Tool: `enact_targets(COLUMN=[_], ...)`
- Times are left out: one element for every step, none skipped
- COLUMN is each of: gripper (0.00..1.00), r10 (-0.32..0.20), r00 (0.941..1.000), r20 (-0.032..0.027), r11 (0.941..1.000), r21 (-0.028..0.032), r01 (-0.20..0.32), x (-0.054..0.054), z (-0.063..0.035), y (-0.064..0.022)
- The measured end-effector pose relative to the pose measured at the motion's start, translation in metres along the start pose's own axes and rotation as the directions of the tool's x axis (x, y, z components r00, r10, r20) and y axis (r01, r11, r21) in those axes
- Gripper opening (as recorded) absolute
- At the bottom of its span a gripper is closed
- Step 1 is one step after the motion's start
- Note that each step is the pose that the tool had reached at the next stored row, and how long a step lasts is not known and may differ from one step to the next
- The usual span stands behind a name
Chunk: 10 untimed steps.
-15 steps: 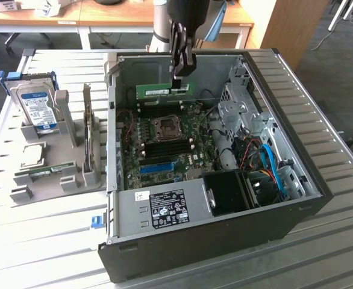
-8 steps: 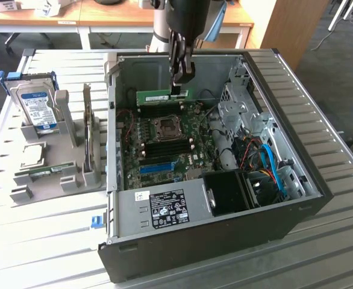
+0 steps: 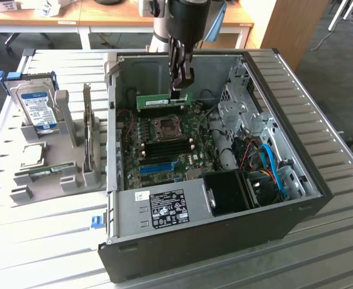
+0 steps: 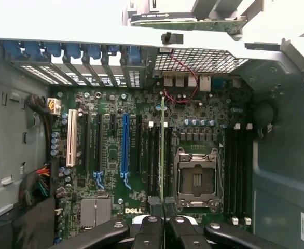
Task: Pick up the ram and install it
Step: 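Pick up the ram and move it above insertion slot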
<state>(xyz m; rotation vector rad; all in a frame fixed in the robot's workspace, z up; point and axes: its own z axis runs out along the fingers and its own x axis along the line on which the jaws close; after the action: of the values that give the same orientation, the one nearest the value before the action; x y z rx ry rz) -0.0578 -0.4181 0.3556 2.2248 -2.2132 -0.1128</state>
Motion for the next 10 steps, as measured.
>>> enact_targets(gripper=[0.12, 0.12, 0.12, 0.12, 0.12, 0.12, 0.12, 0.12, 0.12, 0.12], r10=[0.000, 0.000, 0.000, 0.000, 0.000, 0.000, 0.000, 0.000, 0.000, 0.000], r00=[1.0000, 1.0000, 1.0000, 1.0000, 1.0000, 1.0000, 1.0000, 1.0000, 1.0000, 1.0000], r20=[-0.0001, 0.0001, 0.0001, -0.0001, 0.0001, 0.0000, 0.0001, 0.0000, -0.0002, -0.0002], r11=[1.0000, 1.0000, 1.0000, 1.0000, 1.0000, 1.0000, 1.0000, 1.0000, 1.0000, 1.0000], r21=[0.0000, 0.0000, 0.0000, 0.0000, 0.0000, 0.0000, 0.0000, 0.0000, -0.0001, -0.0001], r01=[0.000, 0.000, 0.000, 0.000, 0.000, 0.000, 0.000, 0.000, 0.000, 0.000], x=[0.0001, 0.0001, 0.0001, 0.0002, 0.0002, 0.0003, 0.0003, 0.0003, 0.0004, 0.0004], z=[0.0010, 0.0020, 0.0030, 0.0039, 0.0049, 0.0058, 0.0067, 0.0073, 0.0073, 0.0073], y=[-0.0001, -0.0001, -0.0002, -0.0002, -0.0003, -0.0003, -0.0004, -0.0004, -0.0004, -0.0004])
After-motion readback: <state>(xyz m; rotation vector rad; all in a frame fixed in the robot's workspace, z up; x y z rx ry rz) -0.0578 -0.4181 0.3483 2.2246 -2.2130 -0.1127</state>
